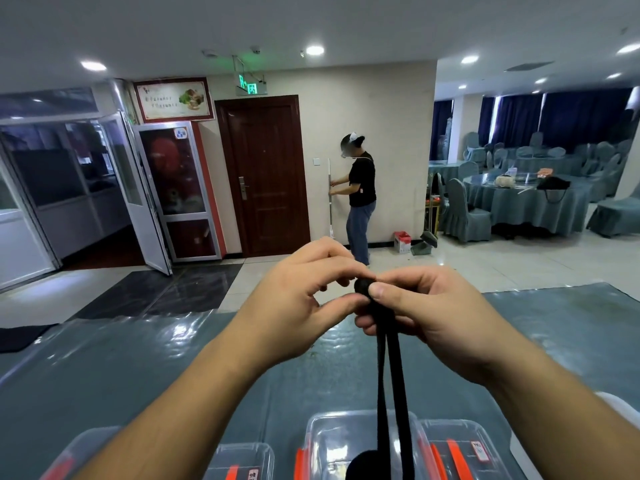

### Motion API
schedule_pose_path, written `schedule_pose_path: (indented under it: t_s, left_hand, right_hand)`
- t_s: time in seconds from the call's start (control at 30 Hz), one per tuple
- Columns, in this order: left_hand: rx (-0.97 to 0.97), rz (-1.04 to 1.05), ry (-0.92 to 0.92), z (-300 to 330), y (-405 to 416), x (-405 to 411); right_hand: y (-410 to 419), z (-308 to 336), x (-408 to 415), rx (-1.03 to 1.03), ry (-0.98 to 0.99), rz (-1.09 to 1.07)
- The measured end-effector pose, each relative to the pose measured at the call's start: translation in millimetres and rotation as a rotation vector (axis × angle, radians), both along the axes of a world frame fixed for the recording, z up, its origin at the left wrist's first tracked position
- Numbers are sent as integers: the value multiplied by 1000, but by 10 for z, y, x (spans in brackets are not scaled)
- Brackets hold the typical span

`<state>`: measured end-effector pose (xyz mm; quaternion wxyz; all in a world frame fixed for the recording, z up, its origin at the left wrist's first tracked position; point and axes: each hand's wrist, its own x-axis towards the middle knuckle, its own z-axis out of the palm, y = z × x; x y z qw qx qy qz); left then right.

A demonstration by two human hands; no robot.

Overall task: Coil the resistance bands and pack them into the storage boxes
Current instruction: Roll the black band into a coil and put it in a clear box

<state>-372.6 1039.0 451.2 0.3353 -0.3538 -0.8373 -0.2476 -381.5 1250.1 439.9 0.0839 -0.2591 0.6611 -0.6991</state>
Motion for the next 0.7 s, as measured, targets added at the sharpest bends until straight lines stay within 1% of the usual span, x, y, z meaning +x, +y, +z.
schedule_pose_path:
  t_s: [0.1,0.17,0.2,0.27,0.33,0.4,0.43,0.5,0.53,0.6,0.67,0.7]
  left_hand:
    - [80,49,87,-21,44,20]
    - [95,64,93,-15,74,31]
    - [93,63,68,-3,82,45]
    - [80,51,-83,40,80,91]
    - [95,29,-335,82,61,115]
    - [171,20,-535,112,46,113]
    - [203,30,-585,124,45,102]
    - [257,49,-624,139,53,83]
    - [298,42,-631,140,61,81]
    - [452,-19,-647,123,84,87]
    - [617,-87,-663,76,108,90]
    - [667,-102,-659,47,125,88]
  right_hand:
    - [-17,-12,14,-46,-17,0]
    - [-5,-12,10,-49,23,-29]
    - [5,-9,7,-36,45,-47]
    - [22,-2,-1,18,86,-78]
    - [43,6,-10,121,146,-100]
    - [62,28,-6,249,211,-106]
    - [70,43,-3,320,244,-109]
    - [66,69,9,415,291,-124]
    - [56,75,20,404,289,-134]
    - [17,76,50,269,211,-148]
    - [-23,63,82,110,52,-141]
    - [-37,59,89,43,-46,-128]
